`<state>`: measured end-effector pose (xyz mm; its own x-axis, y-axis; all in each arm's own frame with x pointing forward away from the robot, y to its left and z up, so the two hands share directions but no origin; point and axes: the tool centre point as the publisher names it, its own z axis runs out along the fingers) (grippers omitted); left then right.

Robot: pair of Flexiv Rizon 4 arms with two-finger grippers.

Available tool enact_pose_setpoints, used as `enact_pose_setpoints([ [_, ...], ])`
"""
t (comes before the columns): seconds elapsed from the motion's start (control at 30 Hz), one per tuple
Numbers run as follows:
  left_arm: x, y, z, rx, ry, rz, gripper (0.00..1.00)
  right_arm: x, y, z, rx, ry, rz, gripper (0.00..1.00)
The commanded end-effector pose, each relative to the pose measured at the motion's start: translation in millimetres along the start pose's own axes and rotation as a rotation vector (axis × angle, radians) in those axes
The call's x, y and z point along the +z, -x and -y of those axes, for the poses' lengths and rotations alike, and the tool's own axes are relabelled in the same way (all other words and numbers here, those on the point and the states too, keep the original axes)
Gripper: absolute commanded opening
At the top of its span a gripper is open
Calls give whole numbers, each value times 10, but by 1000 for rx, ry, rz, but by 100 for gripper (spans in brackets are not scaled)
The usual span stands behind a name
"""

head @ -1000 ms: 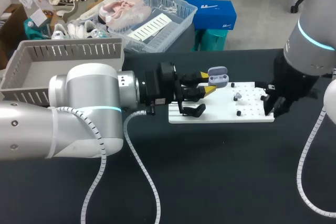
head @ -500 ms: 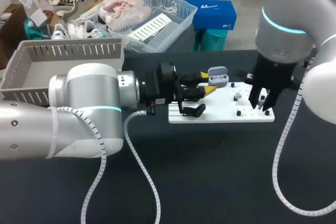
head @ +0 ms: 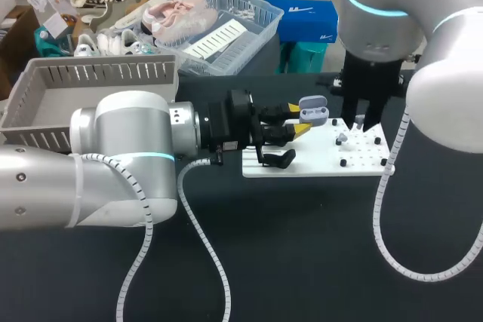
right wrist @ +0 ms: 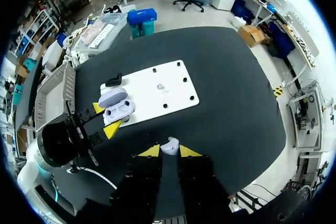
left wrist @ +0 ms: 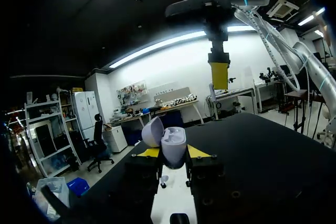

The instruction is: Pick up each earbud case from the left stands, insert the matching earbuds, close the lid, and place the case in the box.

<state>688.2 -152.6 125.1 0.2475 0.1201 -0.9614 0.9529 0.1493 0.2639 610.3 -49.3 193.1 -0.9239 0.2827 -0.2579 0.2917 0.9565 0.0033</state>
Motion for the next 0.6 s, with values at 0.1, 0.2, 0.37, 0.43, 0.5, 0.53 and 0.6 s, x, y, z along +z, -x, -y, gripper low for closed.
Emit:
enact_pose_setpoints([
  [0.1,9,-6,5,1,6,1,0,-95,180,-215,-11,-23,-9,0],
  [0.2,9,-6,5,1,6,1,0,-106,235,-310,-24,-28,3,0],
  [0.37,9,-6,5,1,6,1,0,-115,269,-463,-33,-51,17,0],
  [0.43,9,-6,5,1,6,1,0,-114,261,-496,-28,-50,18,0],
  [0.5,9,-6,5,1,6,1,0,-111,248,-526,-19,-55,23,0],
  [0.53,9,-6,5,1,6,1,0,-105,247,-540,-18,-56,23,0],
  [0.6,9,-6,5,1,6,1,0,-78,242,-568,-11,-66,24,0],
])
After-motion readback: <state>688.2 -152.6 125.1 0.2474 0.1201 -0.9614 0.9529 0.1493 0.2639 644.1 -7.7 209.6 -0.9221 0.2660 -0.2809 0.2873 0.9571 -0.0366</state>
